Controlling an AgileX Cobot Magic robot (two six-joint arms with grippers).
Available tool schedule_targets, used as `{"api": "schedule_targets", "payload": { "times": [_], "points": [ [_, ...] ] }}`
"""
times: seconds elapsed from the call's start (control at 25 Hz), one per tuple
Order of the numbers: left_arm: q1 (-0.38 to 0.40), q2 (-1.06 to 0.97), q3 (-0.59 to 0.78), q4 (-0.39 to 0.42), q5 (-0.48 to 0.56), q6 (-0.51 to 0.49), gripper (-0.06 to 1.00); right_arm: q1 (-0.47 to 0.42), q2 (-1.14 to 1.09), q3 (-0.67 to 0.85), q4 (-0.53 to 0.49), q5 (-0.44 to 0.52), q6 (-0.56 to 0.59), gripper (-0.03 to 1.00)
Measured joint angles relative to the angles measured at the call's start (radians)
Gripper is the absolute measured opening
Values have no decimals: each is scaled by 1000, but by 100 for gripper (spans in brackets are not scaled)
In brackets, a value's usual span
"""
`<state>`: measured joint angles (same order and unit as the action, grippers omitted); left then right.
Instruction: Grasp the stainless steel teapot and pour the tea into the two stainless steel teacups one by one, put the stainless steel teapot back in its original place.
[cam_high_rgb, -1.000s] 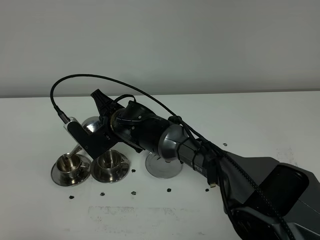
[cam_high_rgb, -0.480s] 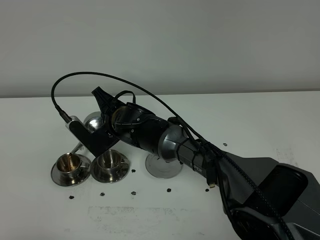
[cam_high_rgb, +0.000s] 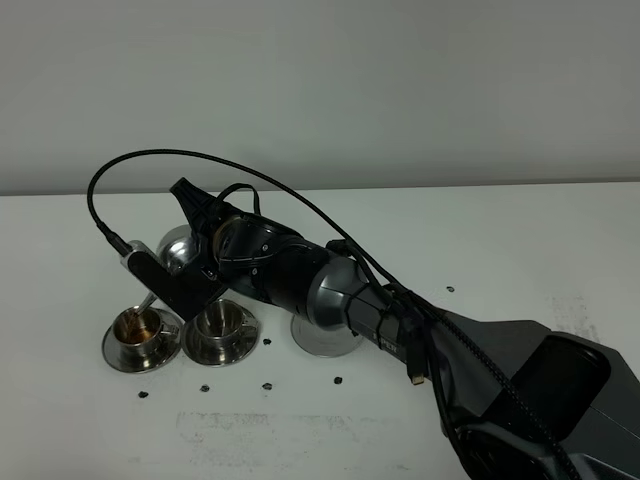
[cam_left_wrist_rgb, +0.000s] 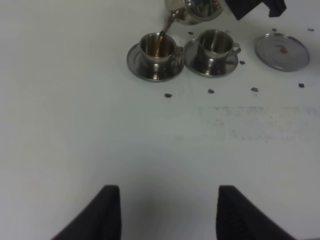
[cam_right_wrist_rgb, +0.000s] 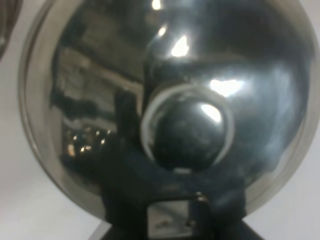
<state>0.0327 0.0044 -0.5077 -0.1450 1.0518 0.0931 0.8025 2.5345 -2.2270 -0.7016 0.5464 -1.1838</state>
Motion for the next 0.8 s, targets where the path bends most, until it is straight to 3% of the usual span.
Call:
{"api": "schedule_targets", "payload": {
  "times": [0.8],
  "points": [
    [0,0,0,0,0,0,49,-1,0,0,-69,-6,1,21]
  ]
}}
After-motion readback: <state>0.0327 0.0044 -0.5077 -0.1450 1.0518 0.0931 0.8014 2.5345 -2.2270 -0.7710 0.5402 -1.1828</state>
